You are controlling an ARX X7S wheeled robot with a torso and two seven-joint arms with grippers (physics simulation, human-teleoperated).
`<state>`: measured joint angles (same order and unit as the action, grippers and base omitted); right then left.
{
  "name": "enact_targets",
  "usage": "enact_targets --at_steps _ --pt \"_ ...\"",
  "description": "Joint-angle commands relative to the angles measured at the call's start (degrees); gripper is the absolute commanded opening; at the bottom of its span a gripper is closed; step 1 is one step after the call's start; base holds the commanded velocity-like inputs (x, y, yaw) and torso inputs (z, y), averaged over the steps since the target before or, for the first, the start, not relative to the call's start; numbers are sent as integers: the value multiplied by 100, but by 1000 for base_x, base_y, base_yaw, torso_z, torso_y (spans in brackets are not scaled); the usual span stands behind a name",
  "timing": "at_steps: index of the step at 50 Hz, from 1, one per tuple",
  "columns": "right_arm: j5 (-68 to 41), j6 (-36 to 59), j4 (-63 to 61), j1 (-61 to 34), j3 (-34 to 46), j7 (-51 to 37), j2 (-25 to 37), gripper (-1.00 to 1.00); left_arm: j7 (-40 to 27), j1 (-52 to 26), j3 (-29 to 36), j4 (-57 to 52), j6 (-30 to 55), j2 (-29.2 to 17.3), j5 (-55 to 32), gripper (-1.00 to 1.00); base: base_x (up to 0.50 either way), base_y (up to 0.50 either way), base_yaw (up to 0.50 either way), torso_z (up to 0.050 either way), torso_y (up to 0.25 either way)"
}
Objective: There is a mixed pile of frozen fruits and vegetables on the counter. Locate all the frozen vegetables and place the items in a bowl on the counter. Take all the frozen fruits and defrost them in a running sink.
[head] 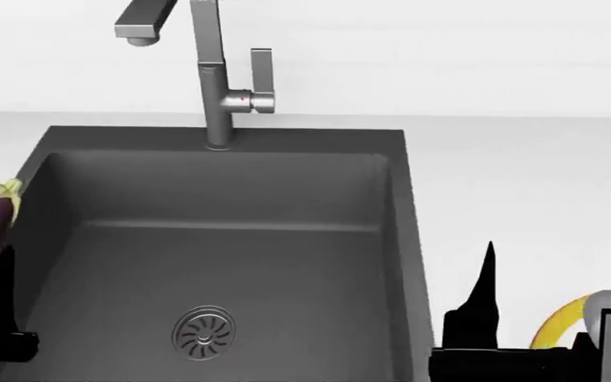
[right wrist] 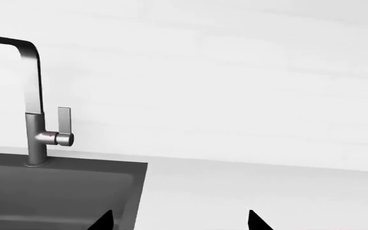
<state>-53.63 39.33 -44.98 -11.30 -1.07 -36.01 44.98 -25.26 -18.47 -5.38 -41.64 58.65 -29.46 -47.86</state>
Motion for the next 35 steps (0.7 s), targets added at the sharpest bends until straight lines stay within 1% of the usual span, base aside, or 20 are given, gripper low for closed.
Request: enact_targets --at_steps 1,3,12,24,35 --pt "-58 -13 -19 14 -31 -27 14 100 -92 -36 -13 27 -40 7 -114 -100 -4 -500 0 0 0" --pt "-70 -17 -20 9 -41 -31 18 100 -86 25 -94 -53 -17 -18 -217 -100 -8 -500 0 0 0" --pt "-91 -51 11 -15 -46 -1 18 100 -110 -34 19 -7 -29 14 -180 -100 -8 -500 0 0 0" --pt "-90 -106 -23 36 -61 21 35 100 -113 -16 -9 -25 -55 -25 -222 -100 -13 -500 0 0 0" --pt "-56 -101 -18 35 -21 9 51 100 -106 -9 43 -10 -101 -29 -208 -100 -81 -500 0 0 1"
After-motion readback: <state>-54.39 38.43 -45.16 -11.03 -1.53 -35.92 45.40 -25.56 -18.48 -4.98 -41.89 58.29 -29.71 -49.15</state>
